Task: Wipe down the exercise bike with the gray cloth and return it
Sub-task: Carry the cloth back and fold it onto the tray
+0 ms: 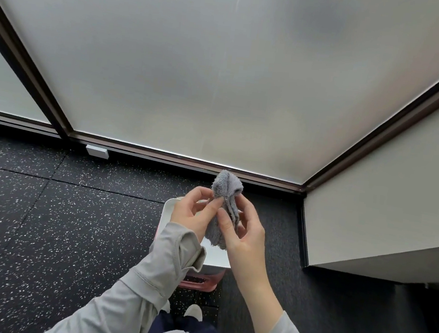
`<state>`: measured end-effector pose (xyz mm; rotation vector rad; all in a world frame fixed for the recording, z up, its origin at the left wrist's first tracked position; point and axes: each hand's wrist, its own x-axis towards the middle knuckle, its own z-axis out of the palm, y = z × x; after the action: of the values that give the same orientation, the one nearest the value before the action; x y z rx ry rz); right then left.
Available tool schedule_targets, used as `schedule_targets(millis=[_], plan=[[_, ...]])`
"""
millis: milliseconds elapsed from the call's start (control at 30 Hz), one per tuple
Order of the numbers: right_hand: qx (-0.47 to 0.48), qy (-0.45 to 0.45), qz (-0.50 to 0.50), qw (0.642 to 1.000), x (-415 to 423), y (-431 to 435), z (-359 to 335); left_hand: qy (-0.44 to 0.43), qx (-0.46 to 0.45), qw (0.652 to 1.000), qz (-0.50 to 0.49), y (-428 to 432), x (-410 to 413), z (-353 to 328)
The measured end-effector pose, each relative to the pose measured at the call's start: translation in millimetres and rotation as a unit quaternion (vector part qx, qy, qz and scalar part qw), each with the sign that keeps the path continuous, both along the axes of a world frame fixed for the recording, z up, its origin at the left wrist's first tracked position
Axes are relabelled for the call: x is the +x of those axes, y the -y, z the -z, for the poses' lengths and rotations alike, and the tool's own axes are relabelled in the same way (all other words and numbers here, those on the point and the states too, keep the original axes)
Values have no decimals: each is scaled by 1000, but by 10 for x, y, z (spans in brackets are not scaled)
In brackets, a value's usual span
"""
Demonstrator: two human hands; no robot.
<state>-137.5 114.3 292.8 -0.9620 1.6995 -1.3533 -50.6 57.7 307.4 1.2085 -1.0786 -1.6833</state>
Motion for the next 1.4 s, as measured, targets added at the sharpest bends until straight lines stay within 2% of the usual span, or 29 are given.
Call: schedule_targets(millis=[267, 467, 633, 933, 1033, 1233, 1400], plan=[[18, 48, 22, 998, -130, -31, 62, -12, 11, 999, 31, -37, 23, 0], [-15, 49, 53, 997, -269, -61, 39, -44, 47, 998, 0, -9, 77, 18], [-34, 46, 42, 997, -343, -64, 28, 1, 23, 998, -56, 28, 138, 95], [-8, 128, 31, 991, -392, -75, 129, -3, 17, 994, -107, 18, 110, 276], [-1, 151, 34, 988, -412, -68, 198, 4, 48, 997, -68, -26, 89, 306], [24, 181, 36, 982, -541, -2, 412, 29, 0, 999, 45, -108, 80, 480], [58, 125, 25, 990, -709, 137, 689, 102, -48, 989, 92, 52, 0, 738]])
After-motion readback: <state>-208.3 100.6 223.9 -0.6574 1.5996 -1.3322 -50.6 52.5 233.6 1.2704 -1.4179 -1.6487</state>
